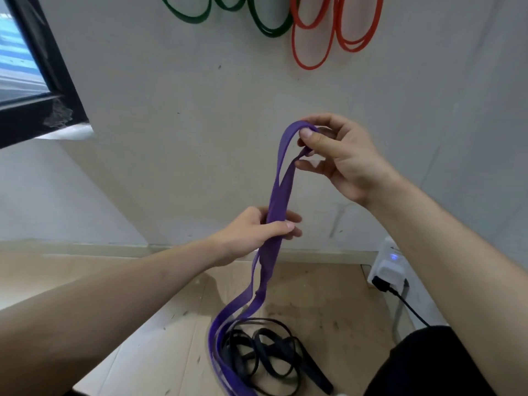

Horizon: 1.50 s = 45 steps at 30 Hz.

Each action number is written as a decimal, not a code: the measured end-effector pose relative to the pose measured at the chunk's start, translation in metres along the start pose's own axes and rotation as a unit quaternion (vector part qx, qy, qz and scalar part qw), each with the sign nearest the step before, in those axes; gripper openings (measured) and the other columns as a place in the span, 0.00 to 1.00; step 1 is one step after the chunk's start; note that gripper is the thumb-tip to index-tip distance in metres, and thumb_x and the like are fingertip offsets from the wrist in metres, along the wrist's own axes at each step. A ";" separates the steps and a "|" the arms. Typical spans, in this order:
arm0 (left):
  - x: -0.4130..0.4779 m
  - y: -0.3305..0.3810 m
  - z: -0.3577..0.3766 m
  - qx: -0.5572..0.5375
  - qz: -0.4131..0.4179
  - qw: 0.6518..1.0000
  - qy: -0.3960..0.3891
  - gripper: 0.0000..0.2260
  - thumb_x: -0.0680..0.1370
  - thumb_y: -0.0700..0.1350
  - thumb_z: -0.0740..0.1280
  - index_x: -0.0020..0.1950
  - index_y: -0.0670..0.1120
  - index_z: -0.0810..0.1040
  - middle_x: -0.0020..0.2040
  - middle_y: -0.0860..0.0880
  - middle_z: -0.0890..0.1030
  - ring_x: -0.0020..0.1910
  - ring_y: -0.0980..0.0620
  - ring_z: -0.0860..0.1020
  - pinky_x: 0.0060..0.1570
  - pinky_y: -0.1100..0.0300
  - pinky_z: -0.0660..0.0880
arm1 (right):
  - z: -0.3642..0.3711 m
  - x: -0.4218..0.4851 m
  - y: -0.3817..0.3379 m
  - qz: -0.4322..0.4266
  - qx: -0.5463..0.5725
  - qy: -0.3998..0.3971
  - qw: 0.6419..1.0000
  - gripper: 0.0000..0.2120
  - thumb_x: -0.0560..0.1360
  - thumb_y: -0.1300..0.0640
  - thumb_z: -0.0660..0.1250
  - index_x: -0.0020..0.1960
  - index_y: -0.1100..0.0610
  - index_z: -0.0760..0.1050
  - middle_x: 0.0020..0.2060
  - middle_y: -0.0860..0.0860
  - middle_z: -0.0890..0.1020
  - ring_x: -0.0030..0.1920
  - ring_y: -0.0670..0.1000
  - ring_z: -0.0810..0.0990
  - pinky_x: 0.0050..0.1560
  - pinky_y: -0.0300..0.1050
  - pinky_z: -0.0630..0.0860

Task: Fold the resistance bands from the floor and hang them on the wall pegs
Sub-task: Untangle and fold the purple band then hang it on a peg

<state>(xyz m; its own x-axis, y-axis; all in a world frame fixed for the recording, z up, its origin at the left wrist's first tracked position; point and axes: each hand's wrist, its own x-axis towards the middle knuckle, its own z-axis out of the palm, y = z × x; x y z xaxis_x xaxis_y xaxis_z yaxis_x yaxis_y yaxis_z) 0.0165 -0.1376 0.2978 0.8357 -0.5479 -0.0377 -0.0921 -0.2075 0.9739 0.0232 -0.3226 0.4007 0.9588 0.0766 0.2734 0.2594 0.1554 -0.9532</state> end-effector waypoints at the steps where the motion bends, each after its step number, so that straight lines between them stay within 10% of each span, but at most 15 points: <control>1: -0.002 0.000 -0.001 0.001 -0.002 1.000 0.000 0.07 0.80 0.44 0.69 0.57 0.45 0.82 0.53 0.49 0.87 0.54 0.51 0.85 0.54 0.60 0.80 | -0.003 0.001 0.000 -0.001 0.006 0.010 1.000 0.08 0.76 0.66 0.70 0.54 0.60 0.78 0.41 0.55 0.79 0.40 0.50 0.76 0.40 0.45 0.82; 19: -0.017 0.016 -0.072 0.056 0.038 0.986 0.151 0.11 0.71 0.37 0.78 0.52 0.44 0.82 0.39 0.53 0.83 0.40 0.54 0.80 0.46 0.64 0.77 | -0.061 0.009 0.027 0.097 0.028 0.064 0.993 0.05 0.78 0.63 0.68 0.54 0.60 0.78 0.40 0.55 0.83 0.37 0.50 0.79 0.41 0.44 0.82; 26: -0.022 0.020 -0.075 0.023 0.051 0.986 0.160 0.12 0.72 0.42 0.78 0.54 0.43 0.84 0.43 0.47 0.83 0.40 0.52 0.79 0.48 0.56 0.79 | -0.068 0.001 0.046 0.141 -0.269 -0.064 0.951 0.17 0.74 0.60 0.75 0.61 0.57 0.79 0.54 0.54 0.84 0.53 0.51 0.83 0.59 0.53 0.79; 35: -0.024 0.025 -0.061 0.090 0.074 0.988 0.102 0.15 0.69 0.43 0.79 0.53 0.43 0.84 0.47 0.42 0.87 0.43 0.52 0.83 0.49 0.60 0.79 | 0.021 -0.015 0.052 -0.010 -0.432 -0.220 0.875 0.34 0.71 0.49 0.77 0.73 0.51 0.69 0.64 0.46 0.79 0.63 0.43 0.76 0.61 0.28 0.70; 40: -0.027 0.018 -0.066 0.130 0.059 0.986 0.083 0.13 0.70 0.36 0.79 0.51 0.47 0.84 0.44 0.45 0.87 0.41 0.54 0.82 0.46 0.62 0.78 | 0.026 -0.017 0.061 0.019 -0.390 -0.236 0.890 0.18 0.74 0.52 0.76 0.61 0.57 0.79 0.49 0.54 0.85 0.49 0.55 0.84 0.55 0.58 0.79; 45: -0.021 0.007 -0.058 0.164 0.046 0.981 0.091 0.12 0.70 0.36 0.78 0.49 0.44 0.79 0.35 0.49 0.81 0.35 0.51 0.77 0.41 0.55 0.75 | 0.026 -0.014 0.050 -0.009 -0.426 -0.202 0.882 0.13 0.73 0.53 0.76 0.54 0.56 0.82 0.44 0.52 0.86 0.45 0.53 0.84 0.52 0.55 0.80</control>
<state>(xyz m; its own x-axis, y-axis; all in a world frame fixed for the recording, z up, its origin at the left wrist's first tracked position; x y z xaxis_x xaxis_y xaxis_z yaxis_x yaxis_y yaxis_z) 0.0294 -0.0804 0.3187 0.8956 -0.4293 0.1167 -0.3165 -0.4306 0.8452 0.0198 -0.2905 0.3520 0.8786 0.4533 0.1499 0.4325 -0.6227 -0.6521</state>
